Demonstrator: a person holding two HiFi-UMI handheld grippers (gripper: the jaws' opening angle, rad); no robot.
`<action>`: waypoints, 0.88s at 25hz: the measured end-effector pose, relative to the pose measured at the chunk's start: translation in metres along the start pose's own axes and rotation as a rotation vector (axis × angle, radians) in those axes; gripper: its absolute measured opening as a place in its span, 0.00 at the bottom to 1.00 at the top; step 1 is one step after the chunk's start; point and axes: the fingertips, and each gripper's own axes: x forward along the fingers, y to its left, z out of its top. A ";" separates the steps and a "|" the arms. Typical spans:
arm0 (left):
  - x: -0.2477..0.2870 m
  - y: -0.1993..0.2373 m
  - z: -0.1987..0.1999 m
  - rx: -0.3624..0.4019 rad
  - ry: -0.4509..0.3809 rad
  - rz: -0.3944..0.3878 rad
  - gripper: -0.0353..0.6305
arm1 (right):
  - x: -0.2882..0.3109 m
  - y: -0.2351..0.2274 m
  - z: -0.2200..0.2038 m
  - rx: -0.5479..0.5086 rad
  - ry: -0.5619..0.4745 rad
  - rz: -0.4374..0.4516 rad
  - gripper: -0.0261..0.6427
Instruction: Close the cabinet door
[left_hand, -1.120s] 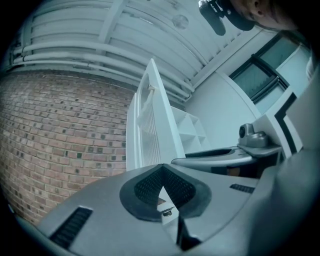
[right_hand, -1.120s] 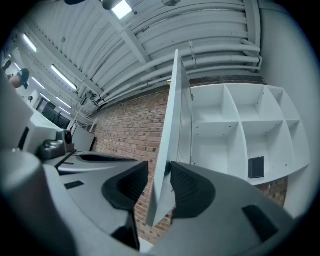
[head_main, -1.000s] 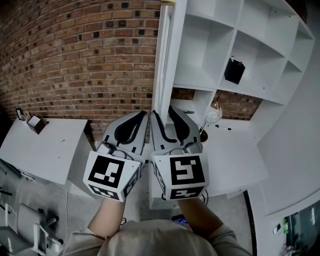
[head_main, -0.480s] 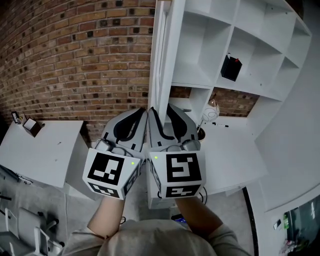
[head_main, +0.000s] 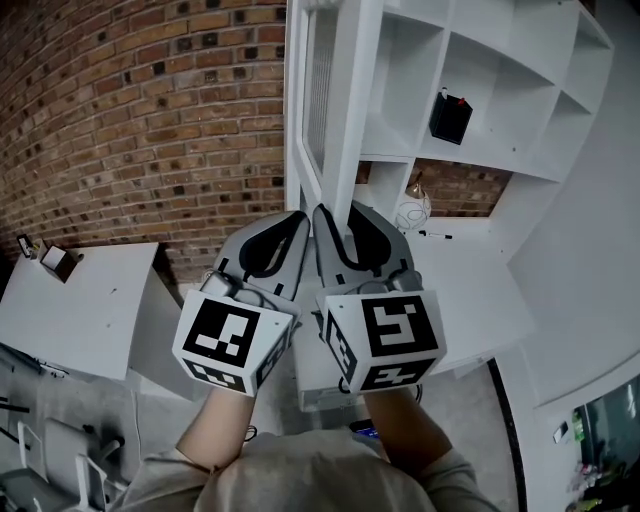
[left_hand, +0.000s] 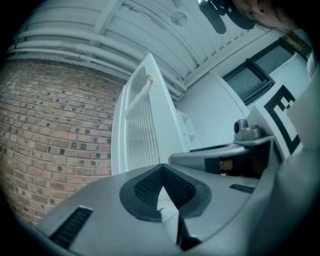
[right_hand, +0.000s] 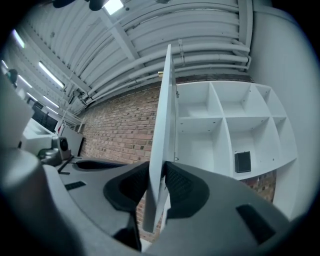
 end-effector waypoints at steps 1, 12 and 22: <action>0.003 -0.003 -0.001 0.003 0.003 -0.006 0.06 | -0.001 -0.006 -0.001 0.009 -0.001 -0.001 0.19; 0.052 -0.033 -0.006 0.013 0.001 -0.016 0.06 | -0.011 -0.066 -0.008 0.099 -0.009 0.065 0.17; 0.099 -0.055 -0.014 0.013 0.007 0.011 0.06 | -0.007 -0.113 -0.014 0.118 -0.001 0.158 0.16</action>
